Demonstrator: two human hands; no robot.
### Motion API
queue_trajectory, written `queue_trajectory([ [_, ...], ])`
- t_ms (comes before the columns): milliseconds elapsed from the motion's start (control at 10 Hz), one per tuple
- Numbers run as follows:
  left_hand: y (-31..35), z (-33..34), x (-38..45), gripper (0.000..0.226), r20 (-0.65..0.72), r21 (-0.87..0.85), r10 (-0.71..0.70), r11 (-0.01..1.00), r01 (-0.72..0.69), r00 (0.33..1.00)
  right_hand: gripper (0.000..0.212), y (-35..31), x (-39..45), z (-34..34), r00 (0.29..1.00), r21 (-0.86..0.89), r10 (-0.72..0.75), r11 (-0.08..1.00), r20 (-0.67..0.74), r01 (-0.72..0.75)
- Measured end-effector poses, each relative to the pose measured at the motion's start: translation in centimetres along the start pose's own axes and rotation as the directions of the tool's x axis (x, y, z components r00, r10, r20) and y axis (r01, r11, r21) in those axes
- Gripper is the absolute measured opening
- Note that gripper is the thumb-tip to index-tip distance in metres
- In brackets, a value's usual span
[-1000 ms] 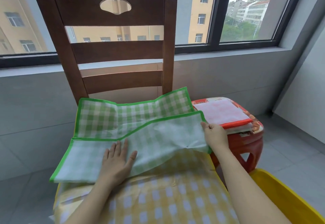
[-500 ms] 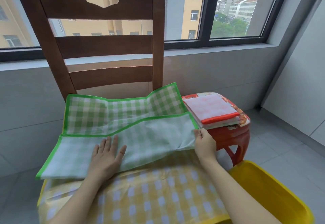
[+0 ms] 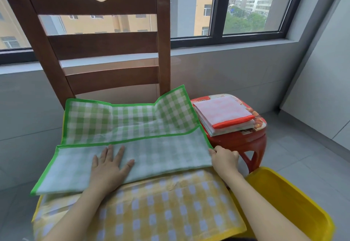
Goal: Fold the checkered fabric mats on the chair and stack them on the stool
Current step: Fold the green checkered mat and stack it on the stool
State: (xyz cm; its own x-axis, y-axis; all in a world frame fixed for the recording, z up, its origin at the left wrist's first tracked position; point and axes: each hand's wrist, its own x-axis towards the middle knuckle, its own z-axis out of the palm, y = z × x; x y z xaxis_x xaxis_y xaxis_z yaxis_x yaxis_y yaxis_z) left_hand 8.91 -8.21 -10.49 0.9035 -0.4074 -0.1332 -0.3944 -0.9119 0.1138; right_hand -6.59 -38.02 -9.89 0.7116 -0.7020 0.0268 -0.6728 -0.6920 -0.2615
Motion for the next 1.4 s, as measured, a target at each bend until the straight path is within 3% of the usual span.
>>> queue_trajectory([
  [100,-0.1,-0.6,-0.1,0.068,0.029,0.084,-0.07,0.994,0.067,0.997,0.035,-0.1,-0.3,-0.1,0.999,-0.036,0.011,0.999,-0.033,-0.012],
  [200,1.0,-0.8,0.0,0.058,-0.021,0.037,0.018,0.999,-0.017,1.0,0.034,-0.4,-0.2,0.0,0.997,-0.003,0.015,1.0,-0.081,-0.016],
  [300,2.9,-0.3,-0.4,0.054,-0.016,-0.217,0.112,0.97,-0.113,0.994,0.037,-0.4,0.0,0.3,0.994,0.059,0.04,0.998,-0.098,-0.034],
  [500,3.4,0.7,-1.5,0.075,0.018,-0.022,0.096,0.995,-0.096,0.995,0.042,-0.5,-0.4,0.2,0.995,0.067,0.047,0.997,-0.087,-0.042],
  [600,3.6,0.7,-1.5,0.077,0.023,-0.019,0.095,0.995,-0.094,0.995,0.037,-0.7,-1.0,-0.5,0.987,0.115,0.059,0.993,-0.147,-0.042],
  [700,3.6,0.8,-1.5,0.077,0.019,-0.024,0.097,0.995,-0.096,0.995,0.032,-1.2,-1.6,-1.1,0.959,0.129,0.003,0.991,-0.285,0.035],
  [800,3.5,0.7,-1.6,0.076,0.013,-0.027,0.101,0.995,-0.101,0.995,0.026,-2.9,-2.3,-0.8,0.898,0.07,-0.206,0.965,-0.389,0.252],
  [900,3.5,0.7,-1.7,0.075,0.012,-0.031,0.104,0.994,-0.104,0.994,0.034,-6.0,-3.2,-0.3,0.876,0.088,-0.427,0.886,-0.224,0.454],
  [1000,3.7,0.7,-1.7,0.075,0.01,-0.031,0.097,0.995,-0.097,0.995,0.047,-9.3,-4.4,1.1,0.837,0.139,-0.541,0.838,0.082,0.528],
  [1100,3.7,0.8,-1.7,0.076,0.004,-0.029,0.096,0.995,-0.096,0.995,0.053,-10.9,-5.3,2.7,0.781,0.065,-0.582,0.809,0.226,0.584],
  [1400,3.4,0.8,-1.8,0.076,0.011,-0.037,0.108,0.994,-0.107,0.994,0.053,-6.4,-2.6,1.9,0.88,-0.006,-0.358,0.925,0.311,0.379],
])
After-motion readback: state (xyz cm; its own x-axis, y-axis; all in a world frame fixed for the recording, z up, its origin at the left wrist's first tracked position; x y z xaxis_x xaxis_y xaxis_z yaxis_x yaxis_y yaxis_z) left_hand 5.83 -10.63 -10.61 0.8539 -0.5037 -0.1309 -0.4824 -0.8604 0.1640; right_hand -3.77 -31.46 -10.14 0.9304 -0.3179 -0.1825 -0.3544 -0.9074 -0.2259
